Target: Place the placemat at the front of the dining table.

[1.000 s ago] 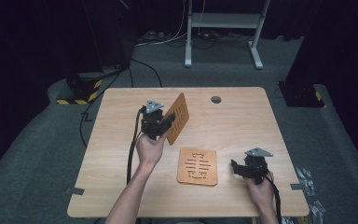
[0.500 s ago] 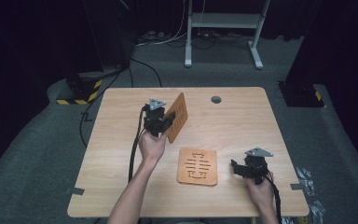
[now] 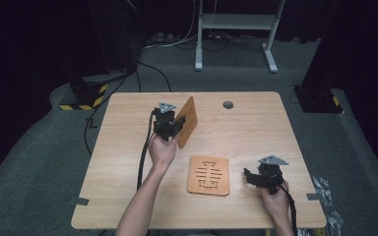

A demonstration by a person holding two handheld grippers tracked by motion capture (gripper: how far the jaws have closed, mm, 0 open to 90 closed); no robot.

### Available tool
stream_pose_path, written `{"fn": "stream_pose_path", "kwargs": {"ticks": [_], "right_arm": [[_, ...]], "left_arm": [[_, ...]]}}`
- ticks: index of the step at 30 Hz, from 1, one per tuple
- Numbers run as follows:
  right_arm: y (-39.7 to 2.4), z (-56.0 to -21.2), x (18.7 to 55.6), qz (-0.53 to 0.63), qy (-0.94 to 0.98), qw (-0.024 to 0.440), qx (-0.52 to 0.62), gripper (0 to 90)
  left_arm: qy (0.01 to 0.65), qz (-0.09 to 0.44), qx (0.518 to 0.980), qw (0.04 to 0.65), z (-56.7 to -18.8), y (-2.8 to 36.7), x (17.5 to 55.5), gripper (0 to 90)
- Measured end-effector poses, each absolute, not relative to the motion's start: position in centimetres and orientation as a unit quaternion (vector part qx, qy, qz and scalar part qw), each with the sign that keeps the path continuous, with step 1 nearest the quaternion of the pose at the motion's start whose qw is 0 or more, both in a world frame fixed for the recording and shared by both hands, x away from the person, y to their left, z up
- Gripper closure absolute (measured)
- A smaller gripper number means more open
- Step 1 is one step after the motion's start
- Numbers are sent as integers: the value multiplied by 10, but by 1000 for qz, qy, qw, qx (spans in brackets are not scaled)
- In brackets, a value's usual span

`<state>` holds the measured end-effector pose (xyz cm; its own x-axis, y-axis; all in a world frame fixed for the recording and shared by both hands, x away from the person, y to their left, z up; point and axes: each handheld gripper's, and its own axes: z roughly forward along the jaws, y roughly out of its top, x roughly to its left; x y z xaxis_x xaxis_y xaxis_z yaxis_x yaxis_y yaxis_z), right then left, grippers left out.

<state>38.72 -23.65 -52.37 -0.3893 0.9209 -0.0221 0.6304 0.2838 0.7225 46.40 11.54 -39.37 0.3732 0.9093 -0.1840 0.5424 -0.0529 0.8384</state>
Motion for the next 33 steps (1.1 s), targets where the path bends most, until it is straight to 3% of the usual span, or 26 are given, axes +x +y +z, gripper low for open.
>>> {"fn": "stream_pose_path", "kwargs": {"ticks": [33], "right_arm": [[-236, -523, 387, 319, 769, 222, 507, 240]], "left_arm": [[536, 218, 693, 430, -415, 104, 484, 860]]}}
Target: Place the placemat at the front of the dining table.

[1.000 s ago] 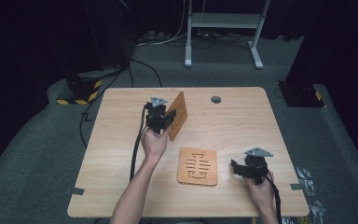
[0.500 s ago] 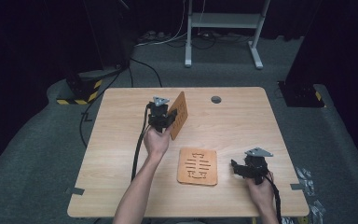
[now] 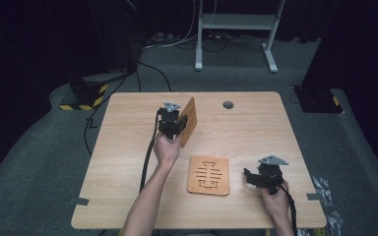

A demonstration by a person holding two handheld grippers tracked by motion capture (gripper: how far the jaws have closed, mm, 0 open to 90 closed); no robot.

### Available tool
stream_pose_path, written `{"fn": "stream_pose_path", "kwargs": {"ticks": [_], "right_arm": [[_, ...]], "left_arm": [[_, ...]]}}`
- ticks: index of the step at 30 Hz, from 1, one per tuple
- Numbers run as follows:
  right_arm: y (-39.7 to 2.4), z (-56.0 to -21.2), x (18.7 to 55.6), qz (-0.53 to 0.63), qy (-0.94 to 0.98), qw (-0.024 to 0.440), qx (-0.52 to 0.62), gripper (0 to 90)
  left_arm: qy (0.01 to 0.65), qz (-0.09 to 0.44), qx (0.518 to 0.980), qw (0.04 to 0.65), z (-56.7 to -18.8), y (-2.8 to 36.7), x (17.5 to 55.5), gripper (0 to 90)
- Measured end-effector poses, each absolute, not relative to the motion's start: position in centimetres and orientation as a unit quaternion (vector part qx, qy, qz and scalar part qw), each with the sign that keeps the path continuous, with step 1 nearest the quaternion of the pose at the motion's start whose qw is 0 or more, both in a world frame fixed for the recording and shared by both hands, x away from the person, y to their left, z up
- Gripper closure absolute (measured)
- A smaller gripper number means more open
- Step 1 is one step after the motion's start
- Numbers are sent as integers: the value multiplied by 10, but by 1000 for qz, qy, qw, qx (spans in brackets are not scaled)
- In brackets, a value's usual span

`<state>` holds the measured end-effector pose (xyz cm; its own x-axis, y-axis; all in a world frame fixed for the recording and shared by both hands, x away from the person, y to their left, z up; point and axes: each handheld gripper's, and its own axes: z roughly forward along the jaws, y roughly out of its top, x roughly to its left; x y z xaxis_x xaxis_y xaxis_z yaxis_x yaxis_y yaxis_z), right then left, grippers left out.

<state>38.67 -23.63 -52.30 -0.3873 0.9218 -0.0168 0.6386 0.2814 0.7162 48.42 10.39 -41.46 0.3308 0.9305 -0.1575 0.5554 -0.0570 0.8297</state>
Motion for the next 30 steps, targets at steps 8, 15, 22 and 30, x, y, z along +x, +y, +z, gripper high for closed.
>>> {"fn": "stream_pose_path", "kwargs": {"ticks": [8, 15, 22, 30], "right_arm": [[-236, -522, 386, 318, 770, 218, 509, 241], [-236, -523, 386, 319, 768, 223, 508, 241], [-236, -523, 387, 318, 770, 223, 507, 241], [-237, -523, 387, 318, 770, 223, 506, 241]], "left_arm": [[539, 229, 695, 417, -422, 102, 488, 859], [544, 235, 692, 412, -428, 99, 491, 859], [551, 231, 692, 406, -434, 100, 495, 859], [554, 230, 689, 407, -438, 101, 496, 841]]}}
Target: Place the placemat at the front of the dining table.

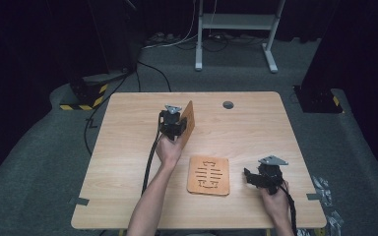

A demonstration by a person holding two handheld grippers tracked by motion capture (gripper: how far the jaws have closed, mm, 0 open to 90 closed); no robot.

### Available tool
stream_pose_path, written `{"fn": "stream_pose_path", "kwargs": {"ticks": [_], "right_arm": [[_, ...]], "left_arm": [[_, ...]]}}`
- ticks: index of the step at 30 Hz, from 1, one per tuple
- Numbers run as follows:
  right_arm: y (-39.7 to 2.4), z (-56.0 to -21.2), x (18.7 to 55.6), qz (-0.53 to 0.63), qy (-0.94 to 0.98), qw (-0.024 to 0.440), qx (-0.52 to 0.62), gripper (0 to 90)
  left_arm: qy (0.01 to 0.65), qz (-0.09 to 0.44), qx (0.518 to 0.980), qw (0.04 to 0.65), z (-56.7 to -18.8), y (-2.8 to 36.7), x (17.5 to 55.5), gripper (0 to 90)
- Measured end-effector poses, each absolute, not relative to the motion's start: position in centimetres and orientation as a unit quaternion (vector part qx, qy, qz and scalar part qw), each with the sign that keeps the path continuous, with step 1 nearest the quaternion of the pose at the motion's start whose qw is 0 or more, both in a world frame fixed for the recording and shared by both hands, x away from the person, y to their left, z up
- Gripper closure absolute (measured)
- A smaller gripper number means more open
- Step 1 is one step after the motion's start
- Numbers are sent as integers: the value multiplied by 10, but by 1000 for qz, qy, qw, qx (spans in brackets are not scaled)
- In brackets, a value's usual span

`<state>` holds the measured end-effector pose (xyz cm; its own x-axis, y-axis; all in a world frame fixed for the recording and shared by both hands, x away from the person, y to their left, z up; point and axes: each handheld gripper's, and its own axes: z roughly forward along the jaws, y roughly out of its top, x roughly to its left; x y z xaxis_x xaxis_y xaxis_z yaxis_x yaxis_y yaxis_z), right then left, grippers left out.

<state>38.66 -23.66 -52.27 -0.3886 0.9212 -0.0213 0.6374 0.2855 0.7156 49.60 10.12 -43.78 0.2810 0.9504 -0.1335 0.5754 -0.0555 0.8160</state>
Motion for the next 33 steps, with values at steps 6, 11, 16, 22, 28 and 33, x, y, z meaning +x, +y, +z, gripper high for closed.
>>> {"fn": "stream_pose_path", "kwargs": {"ticks": [6, 11, 16, 22, 28, 33], "right_arm": [[-236, -523, 387, 318, 770, 222, 507, 241], [-237, -523, 387, 318, 771, 225, 504, 241], [-236, -522, 386, 318, 769, 219, 510, 241], [-236, -522, 386, 318, 769, 219, 509, 241], [-236, -522, 386, 318, 769, 219, 510, 241], [-236, -523, 386, 318, 770, 221, 508, 241]], "left_arm": [[549, 247, 693, 397, -438, 102, 494, 816], [549, 251, 696, 388, -439, 102, 494, 806], [550, 254, 699, 380, -441, 105, 494, 793], [551, 256, 703, 369, -442, 110, 494, 760], [561, 255, 699, 364, -446, 115, 494, 725], [566, 250, 700, 357, -449, 119, 497, 678]]}}
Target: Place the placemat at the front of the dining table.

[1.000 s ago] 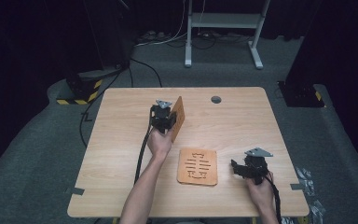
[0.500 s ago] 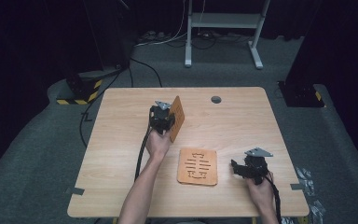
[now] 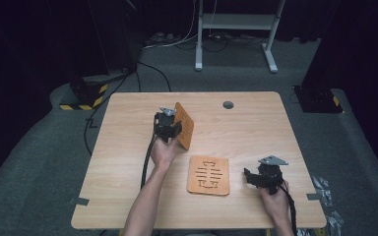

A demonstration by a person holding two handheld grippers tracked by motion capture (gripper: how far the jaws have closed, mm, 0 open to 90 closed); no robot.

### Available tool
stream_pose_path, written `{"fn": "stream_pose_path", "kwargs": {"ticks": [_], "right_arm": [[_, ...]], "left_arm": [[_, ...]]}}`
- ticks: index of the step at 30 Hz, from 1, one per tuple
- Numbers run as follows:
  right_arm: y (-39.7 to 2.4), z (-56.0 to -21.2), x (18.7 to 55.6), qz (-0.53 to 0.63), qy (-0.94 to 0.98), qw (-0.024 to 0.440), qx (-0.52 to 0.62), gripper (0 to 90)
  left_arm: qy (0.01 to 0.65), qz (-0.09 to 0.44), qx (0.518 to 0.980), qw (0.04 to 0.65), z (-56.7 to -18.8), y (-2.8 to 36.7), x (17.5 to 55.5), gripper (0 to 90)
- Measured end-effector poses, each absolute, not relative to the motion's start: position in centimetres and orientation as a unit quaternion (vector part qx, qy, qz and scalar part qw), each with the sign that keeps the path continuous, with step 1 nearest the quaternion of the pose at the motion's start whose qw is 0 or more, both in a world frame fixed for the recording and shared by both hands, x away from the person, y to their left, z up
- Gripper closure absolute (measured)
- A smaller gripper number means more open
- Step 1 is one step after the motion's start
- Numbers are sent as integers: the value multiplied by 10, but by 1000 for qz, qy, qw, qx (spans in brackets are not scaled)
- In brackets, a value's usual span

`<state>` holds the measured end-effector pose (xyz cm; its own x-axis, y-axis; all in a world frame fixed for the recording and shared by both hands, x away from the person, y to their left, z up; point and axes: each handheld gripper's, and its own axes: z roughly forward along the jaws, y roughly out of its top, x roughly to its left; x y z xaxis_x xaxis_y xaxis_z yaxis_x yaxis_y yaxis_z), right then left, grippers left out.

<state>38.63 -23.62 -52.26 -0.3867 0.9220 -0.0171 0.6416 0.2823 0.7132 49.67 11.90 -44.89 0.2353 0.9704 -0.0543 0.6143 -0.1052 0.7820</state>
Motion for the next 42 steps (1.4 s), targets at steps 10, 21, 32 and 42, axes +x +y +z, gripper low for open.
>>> {"fn": "stream_pose_path", "kwargs": {"ticks": [10, 21, 32, 42], "right_arm": [[-236, -523, 387, 318, 769, 221, 508, 241], [-236, -523, 386, 317, 770, 221, 507, 241], [-237, -523, 387, 318, 771, 224, 504, 236], [-237, -523, 387, 318, 771, 224, 504, 235]], "left_arm": [[576, 245, 692, 361, -451, 124, 497, 669], [581, 258, 697, 332, -456, 128, 501, 573], [595, 225, 691, 342, -463, 141, 501, 445], [579, 218, 695, 368, -461, 152, 477, 432]]}}
